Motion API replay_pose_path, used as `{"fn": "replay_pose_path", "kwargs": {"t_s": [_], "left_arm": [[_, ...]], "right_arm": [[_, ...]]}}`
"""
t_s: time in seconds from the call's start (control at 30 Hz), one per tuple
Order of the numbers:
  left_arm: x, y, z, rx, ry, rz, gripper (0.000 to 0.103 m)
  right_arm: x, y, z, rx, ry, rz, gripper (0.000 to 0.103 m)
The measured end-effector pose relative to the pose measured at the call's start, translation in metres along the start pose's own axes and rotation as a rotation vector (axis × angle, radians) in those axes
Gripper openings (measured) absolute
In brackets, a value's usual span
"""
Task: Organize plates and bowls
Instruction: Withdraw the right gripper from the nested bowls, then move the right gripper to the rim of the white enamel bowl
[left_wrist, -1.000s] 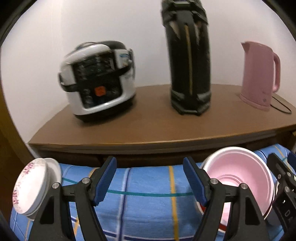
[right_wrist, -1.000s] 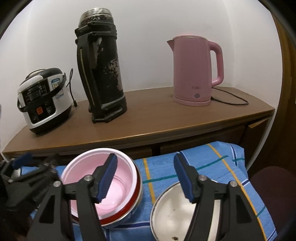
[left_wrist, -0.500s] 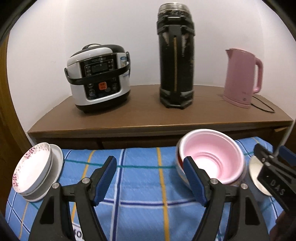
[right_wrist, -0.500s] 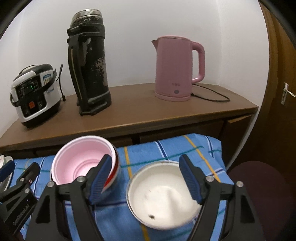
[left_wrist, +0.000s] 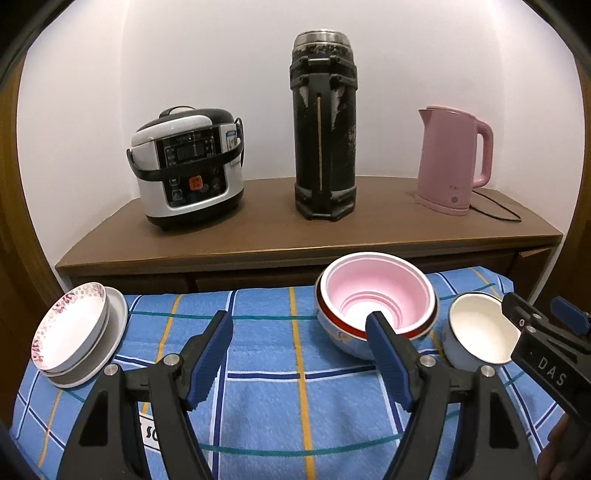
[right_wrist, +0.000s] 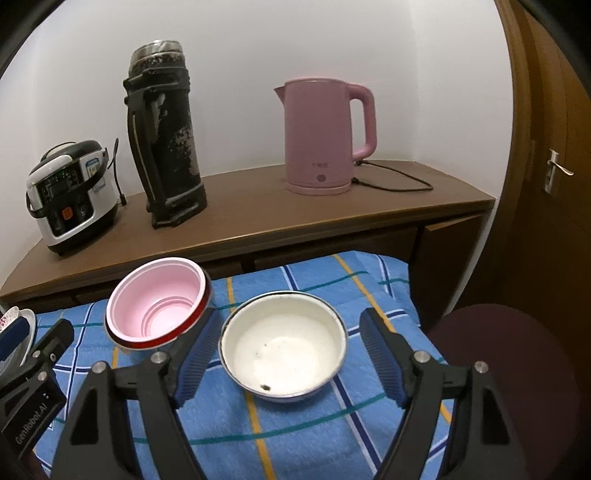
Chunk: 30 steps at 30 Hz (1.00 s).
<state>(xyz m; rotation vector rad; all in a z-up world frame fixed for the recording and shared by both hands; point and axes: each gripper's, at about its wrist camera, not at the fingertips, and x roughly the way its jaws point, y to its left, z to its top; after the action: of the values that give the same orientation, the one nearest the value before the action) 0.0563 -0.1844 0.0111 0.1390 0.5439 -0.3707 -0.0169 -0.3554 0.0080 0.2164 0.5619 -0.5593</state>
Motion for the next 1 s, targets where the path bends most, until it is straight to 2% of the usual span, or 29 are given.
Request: {"fn": "replay_pose_path", "kwargs": {"t_s": [0.37, 0.53, 0.73, 1.0], "left_arm": [[-0.02, -0.013, -0.003, 0.023, -0.018, -0.013, 0.076], [-0.03, -0.021, -0.001, 0.041, -0.036, -0.026, 0.076], [-0.042, -0.03, 0.001, 0.053, -0.052, -0.05, 0.076], [-0.056, -0.044, -0.005, 0.087, -0.06, -0.071, 0.076]], "right_arm": [[-0.029, -0.008, -0.005, -0.01, -0.027, -0.001, 0.079], [-0.041, -0.019, -0.009, -0.006, -0.037, -0.016, 0.079], [-0.058, -0.04, -0.012, 0.005, -0.038, -0.077, 0.08], [-0.078, -0.064, -0.021, 0.043, -0.043, -0.067, 0.08]]}}
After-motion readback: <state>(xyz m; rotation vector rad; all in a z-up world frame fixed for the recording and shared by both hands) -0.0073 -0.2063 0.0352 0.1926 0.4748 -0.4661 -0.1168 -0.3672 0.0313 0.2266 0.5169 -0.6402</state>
